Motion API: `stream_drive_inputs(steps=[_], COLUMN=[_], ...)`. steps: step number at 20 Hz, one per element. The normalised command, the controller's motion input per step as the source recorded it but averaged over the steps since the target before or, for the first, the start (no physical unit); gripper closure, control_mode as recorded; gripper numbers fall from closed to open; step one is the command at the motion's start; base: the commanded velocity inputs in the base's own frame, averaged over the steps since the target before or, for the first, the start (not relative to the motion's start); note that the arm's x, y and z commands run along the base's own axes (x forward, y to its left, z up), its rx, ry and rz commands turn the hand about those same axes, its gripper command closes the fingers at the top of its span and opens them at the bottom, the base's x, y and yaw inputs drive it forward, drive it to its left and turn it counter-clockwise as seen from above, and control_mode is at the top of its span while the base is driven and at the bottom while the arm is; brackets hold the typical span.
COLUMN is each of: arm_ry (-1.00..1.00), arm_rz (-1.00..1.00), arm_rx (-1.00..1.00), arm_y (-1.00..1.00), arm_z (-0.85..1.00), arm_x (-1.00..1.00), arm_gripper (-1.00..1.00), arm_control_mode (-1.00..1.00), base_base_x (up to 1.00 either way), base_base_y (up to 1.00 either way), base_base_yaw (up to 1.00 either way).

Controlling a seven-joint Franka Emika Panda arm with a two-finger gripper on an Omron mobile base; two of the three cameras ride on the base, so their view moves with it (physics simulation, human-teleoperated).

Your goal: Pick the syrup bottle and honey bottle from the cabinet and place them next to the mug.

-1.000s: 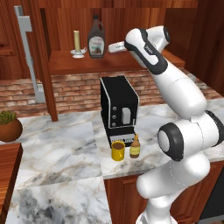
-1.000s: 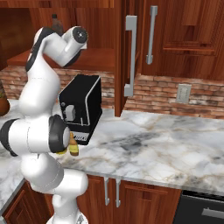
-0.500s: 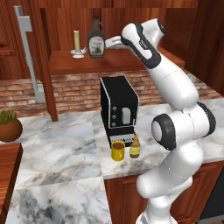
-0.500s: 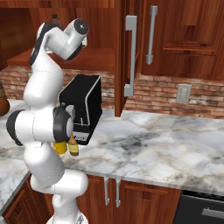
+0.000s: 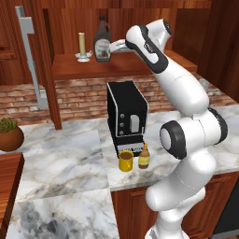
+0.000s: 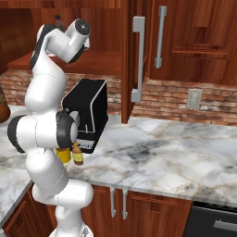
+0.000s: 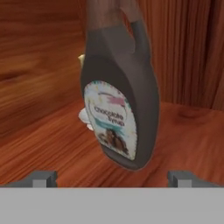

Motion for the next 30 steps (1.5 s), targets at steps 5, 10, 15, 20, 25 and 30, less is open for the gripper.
stream_drive_inputs(steps=[5,10,15,20,25,30], arm_ry=[0.00,0.00,0.00,0.00,0.00,0.00], arm_rz=[0.00,0.00,0.00,0.00,0.00,0.00], arm_rx=[-0.01,0.00,0.00,0.00,0.00,0.00], arm_y=[0.03,0.00,0.00,0.06,0.05,0.07], arm_z=[-0.02,0.00,0.00,0.00,0.00,0.00], arm_x=[0.16,0.24,0.21,0.09,0.07,0.04], arm_gripper=[-1.00,-1.00,-1.00,-1.00,-1.00,-1.00], arm_control_mode=[-1.00,-1.00,-1.00,-1.00,-1.00,-1.00], base_base_x=[0.00,0.00,0.00,0.00,0.00,0.00], base_base_y=[0.00,0.00,0.00,0.00,0.00,0.00], base_base_yaw=[0.00,0.00,0.00,0.00,0.00,0.00])
